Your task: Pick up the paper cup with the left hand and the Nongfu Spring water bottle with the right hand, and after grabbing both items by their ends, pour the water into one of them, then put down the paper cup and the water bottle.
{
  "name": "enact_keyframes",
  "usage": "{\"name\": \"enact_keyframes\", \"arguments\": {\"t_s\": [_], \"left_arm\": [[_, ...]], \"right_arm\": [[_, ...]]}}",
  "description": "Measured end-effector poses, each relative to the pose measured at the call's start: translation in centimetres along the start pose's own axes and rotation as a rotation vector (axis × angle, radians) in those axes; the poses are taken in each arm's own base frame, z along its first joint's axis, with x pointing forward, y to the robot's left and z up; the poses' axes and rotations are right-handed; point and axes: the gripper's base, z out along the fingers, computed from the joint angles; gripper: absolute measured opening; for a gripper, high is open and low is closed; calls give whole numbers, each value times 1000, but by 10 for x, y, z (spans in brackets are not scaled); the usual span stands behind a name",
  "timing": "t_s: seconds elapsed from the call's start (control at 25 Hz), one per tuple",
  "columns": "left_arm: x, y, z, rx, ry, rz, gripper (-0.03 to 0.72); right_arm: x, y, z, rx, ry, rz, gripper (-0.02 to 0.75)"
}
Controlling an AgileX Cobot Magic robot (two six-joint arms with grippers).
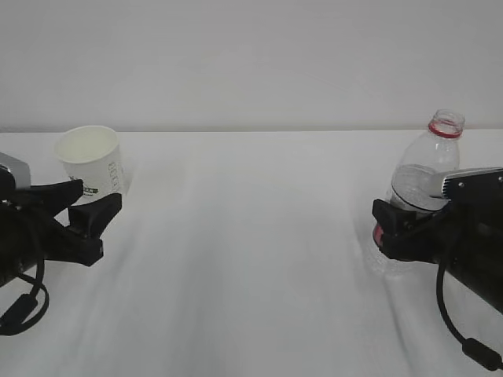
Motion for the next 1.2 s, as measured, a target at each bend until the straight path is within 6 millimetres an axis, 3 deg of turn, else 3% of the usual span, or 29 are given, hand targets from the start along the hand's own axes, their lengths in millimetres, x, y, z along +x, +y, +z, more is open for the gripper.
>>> {"name": "enact_keyframes", "arguments": {"t_s": [0.28,0.64,0.84,1.2], "left_arm": [[1,9,0,-95,-1,-48,475],[33,12,8,-129,107,-63,658],[48,13,14,-137,162,-65,673],[45,20,23,-213,130,-93,673]], "right_arm": [[-4,0,-14,5,16,-1,501],[-14,1,-19,5,-25,-33,499],[-14,1,-19,5,-25,-43,499],[-14,1,-19,5,-23,-56,497]]}}
